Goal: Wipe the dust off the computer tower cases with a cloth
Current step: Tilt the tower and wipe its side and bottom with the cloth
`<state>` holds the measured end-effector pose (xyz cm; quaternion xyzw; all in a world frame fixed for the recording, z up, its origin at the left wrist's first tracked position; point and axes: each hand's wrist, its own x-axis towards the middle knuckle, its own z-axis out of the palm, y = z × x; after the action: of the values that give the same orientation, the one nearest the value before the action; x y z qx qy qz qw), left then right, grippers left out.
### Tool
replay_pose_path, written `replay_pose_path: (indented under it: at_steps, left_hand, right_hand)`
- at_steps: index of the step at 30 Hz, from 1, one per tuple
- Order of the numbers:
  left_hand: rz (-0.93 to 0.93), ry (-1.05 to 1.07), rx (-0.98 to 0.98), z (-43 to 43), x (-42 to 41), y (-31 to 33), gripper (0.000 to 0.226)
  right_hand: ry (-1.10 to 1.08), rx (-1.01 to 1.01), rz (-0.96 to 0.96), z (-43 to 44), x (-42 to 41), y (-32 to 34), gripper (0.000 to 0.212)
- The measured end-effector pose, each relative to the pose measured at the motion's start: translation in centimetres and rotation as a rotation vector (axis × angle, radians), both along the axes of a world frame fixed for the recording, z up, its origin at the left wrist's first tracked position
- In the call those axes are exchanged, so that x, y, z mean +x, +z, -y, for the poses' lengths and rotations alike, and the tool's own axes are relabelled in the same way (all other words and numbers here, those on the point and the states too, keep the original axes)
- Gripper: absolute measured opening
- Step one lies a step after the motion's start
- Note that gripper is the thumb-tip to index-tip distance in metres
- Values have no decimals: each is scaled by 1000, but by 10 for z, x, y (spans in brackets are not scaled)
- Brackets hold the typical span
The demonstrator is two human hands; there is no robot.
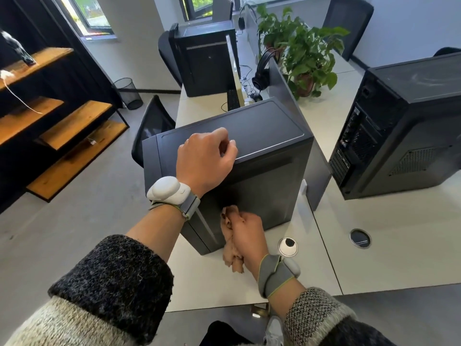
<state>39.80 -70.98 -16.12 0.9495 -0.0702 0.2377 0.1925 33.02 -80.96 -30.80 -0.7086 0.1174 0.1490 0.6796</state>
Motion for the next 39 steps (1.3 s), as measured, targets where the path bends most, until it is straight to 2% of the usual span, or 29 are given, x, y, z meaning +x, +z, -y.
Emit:
replay_pose_path:
  at_steps: [3, 5, 7, 10, 13, 15, 17, 19, 22, 24, 26, 28, 30, 32, 34, 36, 39]
  left_hand:
    - [17, 23, 30, -19, -14, -1, 27]
    - [24, 64, 67, -36, -22, 0, 28]
    - [39, 113, 108, -53, -29, 2, 29]
    - [43, 180, 150, -80, -33, 0, 29]
    - [4, 221, 147, -92, -29, -9, 28]
    - [-1, 219, 104, -92, -26, -13, 27]
    - [13, 214, 69, -91, -25, -16, 27]
    - [30, 208, 32, -94, -27, -19, 28]
    - [44, 196, -29, -97, -29, -22, 29]
    - [61, 184, -42, -93, -28, -20, 29]
    - [67, 175, -63, -95, -27, -20, 29]
    - [64, 171, -77, -97, -27, -21, 29]
    - [76, 164, -89, -96, -28, -22, 30]
    - [86, 152, -99, -99, -29, -22, 29]
    - [95, 128, -93, -101, -30, -25, 27]
    - [91, 127, -90, -99, -26, -23, 27]
    - [64, 122, -108, -100, -26, -22, 25]
  right_hand:
    - [-8, 38, 209, -2, 2, 19, 44]
    - [5, -8, 251, -3, -2, 7, 36]
    - [16, -62, 126, -3, -8, -14, 35]
    - [7, -36, -79, -7, -11, -28, 42]
    - [-24, 26, 12, -10, -5, 0, 42]
    - [-26, 0, 147, -11, -2, 12, 39]
    - [-11, -41, 187, -13, -5, 5, 37]
    - [-7, -89, 96, -17, -14, -10, 39]
    - [6, -48, -84, -28, -20, -12, 43]
    - [-38, -17, -12, -31, -17, 4, 41]
    - [-75, -63, 132, -37, -15, 19, 43]
    - [-90, -100, 189, -40, -18, 18, 40]
    - [-94, -152, 98, -40, -24, 2, 35]
    - [-99, -165, -71, -43, -26, -15, 39]
    - [-122, -152, -116, -49, -27, -14, 42]
    - [-187, -72, -17, -56, -25, 7, 41]
    - [-201, -69, 263, -65, -31, 28, 35]
